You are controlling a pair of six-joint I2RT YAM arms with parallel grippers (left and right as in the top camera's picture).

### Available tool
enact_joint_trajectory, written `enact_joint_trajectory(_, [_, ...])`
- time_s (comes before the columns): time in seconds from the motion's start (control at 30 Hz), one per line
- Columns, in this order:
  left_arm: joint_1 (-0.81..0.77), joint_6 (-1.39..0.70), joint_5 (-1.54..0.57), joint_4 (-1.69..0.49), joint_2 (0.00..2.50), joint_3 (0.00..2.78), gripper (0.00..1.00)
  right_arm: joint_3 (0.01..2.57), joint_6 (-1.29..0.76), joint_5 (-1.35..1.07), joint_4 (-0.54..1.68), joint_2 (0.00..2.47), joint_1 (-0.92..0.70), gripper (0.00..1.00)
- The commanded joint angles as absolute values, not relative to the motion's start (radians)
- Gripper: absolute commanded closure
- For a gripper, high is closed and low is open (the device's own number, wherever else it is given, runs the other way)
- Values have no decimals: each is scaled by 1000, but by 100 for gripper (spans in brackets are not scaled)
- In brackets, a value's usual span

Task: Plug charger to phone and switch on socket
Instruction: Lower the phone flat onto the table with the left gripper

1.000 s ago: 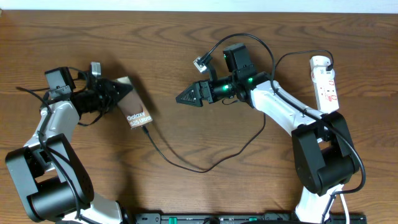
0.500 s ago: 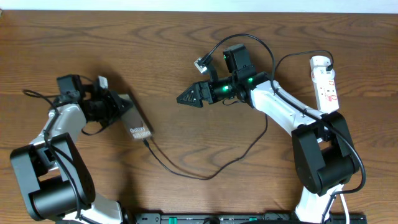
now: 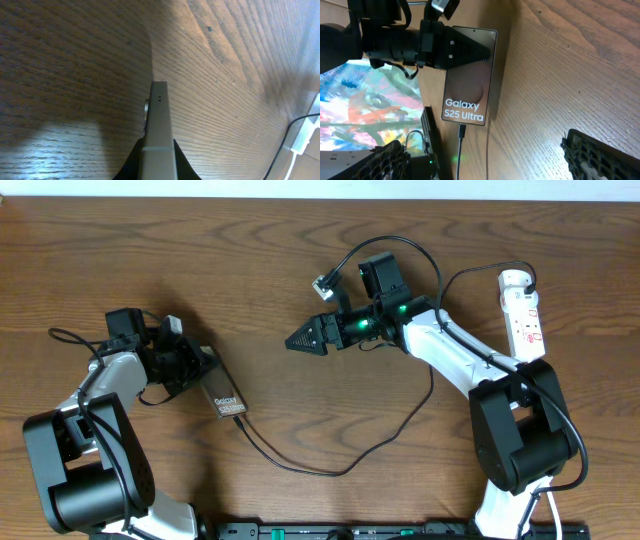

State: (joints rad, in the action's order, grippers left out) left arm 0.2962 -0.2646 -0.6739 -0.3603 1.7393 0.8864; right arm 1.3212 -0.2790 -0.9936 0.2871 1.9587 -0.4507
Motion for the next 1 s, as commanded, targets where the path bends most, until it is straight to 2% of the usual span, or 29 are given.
enact_joint_trajectory(0.0, [295, -255, -661, -366, 1719, 864, 92, 1327, -256, -996, 289, 1966, -445, 1])
enact_joint_trajectory(0.57, [295, -255, -661, -350, 1719, 812, 93, 1327, -253, -996, 298, 1966, -446, 1])
enact_joint_trajectory(0.63, [295, -255, -661, -350, 1719, 812, 87, 1327, -253, -996, 298, 1966, -446, 1])
enact_joint_trajectory(0.77, [295, -255, -661, -350, 1719, 812, 83, 1327, -253, -996, 298, 1966, -446, 1])
enact_joint_trajectory(0.8, [295, -255, -661, -350, 1719, 812, 79, 1327, -253, -996, 297, 1966, -446, 1])
enact_joint_trajectory(0.97, [295, -255, -661, -354, 1719, 812, 73, 1327, -253, -996, 299, 1966, -446, 1])
